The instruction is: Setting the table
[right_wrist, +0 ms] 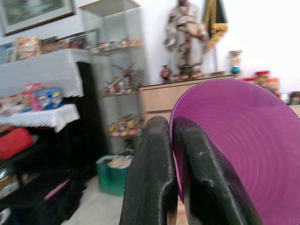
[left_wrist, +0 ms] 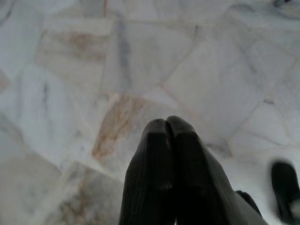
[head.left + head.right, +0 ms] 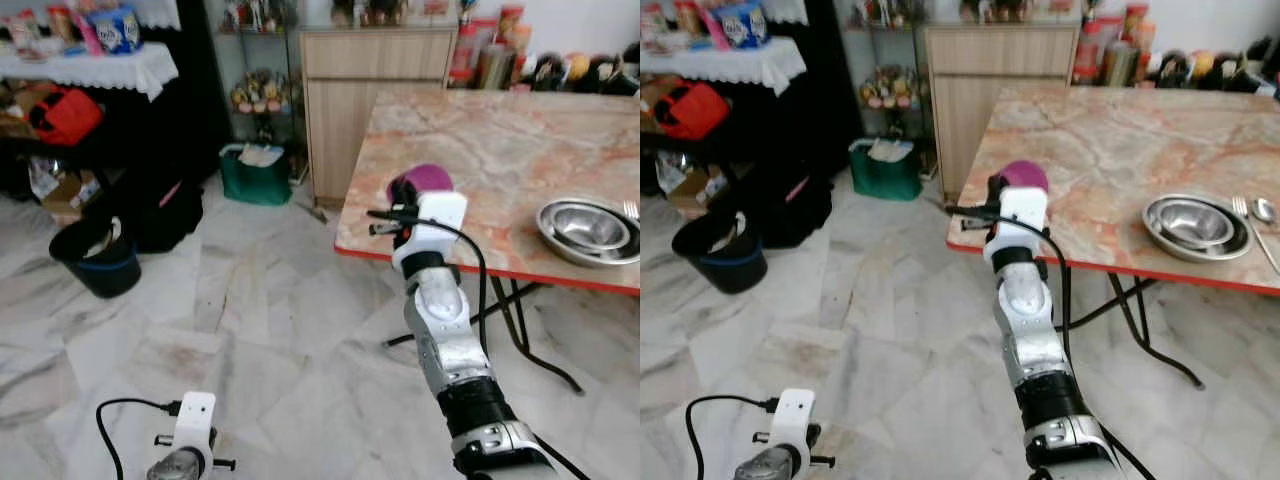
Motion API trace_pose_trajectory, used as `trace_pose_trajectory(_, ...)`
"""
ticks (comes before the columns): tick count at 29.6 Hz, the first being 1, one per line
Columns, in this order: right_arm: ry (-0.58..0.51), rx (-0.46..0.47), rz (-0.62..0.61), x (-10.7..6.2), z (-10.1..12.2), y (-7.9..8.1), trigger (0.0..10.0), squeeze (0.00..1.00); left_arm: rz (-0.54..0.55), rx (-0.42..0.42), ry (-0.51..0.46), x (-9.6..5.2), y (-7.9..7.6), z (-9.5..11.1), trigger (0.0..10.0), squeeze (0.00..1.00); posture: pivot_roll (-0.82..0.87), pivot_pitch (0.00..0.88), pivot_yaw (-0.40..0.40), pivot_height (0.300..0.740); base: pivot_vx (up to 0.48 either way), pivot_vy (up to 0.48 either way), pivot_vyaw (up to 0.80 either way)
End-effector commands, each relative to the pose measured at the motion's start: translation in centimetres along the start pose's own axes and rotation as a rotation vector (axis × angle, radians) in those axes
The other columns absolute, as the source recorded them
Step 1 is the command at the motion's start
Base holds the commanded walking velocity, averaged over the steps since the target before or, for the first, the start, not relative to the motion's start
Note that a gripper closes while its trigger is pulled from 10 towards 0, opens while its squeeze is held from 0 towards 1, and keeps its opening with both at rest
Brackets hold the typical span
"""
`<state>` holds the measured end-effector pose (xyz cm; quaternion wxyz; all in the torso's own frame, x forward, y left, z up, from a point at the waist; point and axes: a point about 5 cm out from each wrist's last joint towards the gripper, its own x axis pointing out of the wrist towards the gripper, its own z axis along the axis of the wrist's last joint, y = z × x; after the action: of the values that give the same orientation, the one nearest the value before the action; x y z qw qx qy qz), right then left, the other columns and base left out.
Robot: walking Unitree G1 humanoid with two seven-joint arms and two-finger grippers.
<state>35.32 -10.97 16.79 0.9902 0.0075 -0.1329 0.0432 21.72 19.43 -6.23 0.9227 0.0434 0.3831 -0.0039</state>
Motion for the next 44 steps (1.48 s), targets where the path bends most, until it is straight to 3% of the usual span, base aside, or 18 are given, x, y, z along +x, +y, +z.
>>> trace_pose_trajectory(1, 0.0, -0.002, -0.026, 0.12, 0.13, -0.94, 10.0, 0.0, -0.014, -0.011, -0.003, 0.13, -0.55, 0.27, 10.0, 0.0, -0.08, 0.0, 0.06, 0.74, 0.398, 0.0, -0.8)
trace_pose_trajectory(5, -0.001, 0.009, -0.029, 0.19, 0.15, -0.81, 10.0, 0.0, -0.016, -0.009, -0.003, 0.13, -0.56, 0.3, 10.0, 0.0, -0.08, 0.0, 0.061, 0.74, 0.398, 0.0, -0.68)
trace_pose_trajectory(36, 0.0, -0.002, -0.077, 0.17, 0.06, -1.6, 10.0, 0.0, -0.026, -0.016, 0.006, 0.13, -0.75, 0.15, 10.0, 0.0, -0.08, 0.0, 0.059, 0.74, 0.393, 0.0, -0.07)
trace_pose_trajectory(44, 0.008, -0.009, -0.083, 0.32, 0.2, -1.76, 10.0, 0.0, -0.02, -0.017, 0.013, 0.11, -0.62, 0.06, 10.0, 0.0, -0.08, 0.0, 0.059, 0.74, 0.148, 0.0, 0.0)
